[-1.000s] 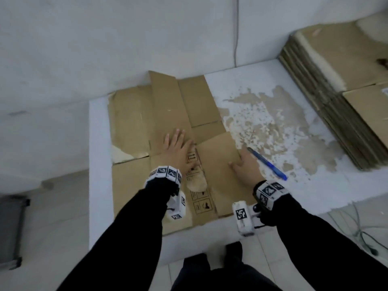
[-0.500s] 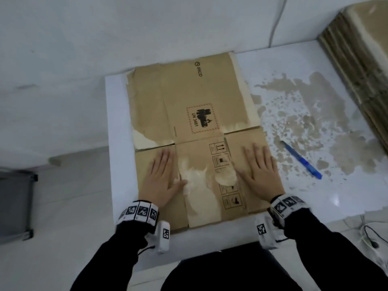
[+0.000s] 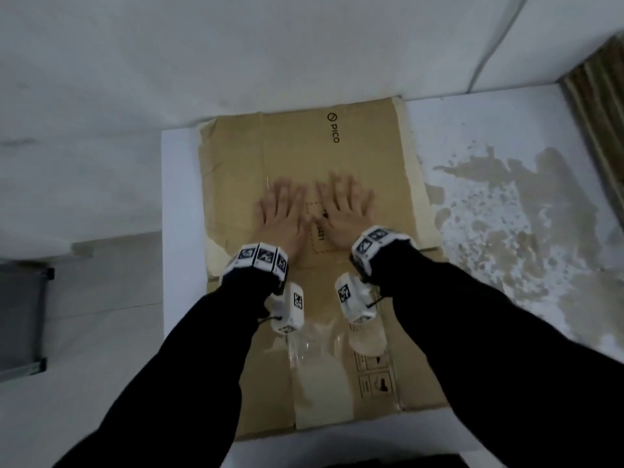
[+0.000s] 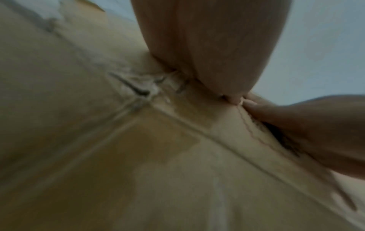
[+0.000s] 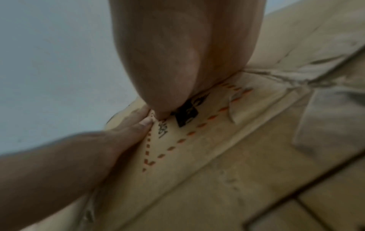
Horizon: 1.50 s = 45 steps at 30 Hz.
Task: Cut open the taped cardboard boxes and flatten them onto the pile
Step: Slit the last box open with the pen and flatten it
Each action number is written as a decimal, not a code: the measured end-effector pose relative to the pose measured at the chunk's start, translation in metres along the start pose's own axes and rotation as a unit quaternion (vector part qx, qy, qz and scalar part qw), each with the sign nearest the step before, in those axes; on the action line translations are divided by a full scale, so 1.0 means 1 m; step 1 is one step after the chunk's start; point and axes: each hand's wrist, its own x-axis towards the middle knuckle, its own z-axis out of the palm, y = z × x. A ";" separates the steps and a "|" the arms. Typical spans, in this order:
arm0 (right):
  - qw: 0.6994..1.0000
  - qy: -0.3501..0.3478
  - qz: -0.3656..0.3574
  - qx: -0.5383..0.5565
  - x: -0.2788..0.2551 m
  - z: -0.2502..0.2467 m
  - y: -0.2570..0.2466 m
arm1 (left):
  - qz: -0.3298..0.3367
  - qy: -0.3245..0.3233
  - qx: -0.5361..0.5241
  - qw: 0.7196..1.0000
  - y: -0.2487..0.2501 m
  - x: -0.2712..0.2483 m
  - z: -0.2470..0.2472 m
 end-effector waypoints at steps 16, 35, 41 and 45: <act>0.918 0.232 0.208 0.245 -0.112 0.013 0.088 | -0.217 0.171 -0.150 0.949 -0.032 -0.117 0.009; 0.906 0.272 0.114 0.305 -0.218 0.008 0.092 | -0.290 0.119 -0.569 0.760 -0.052 -0.215 0.001; 0.870 0.355 0.111 0.324 -0.264 -0.055 0.169 | -0.182 0.182 -0.632 0.731 0.059 -0.190 -0.020; 0.846 0.389 0.140 0.338 -0.299 -0.099 0.263 | -0.118 0.214 -0.608 0.755 0.164 -0.147 -0.038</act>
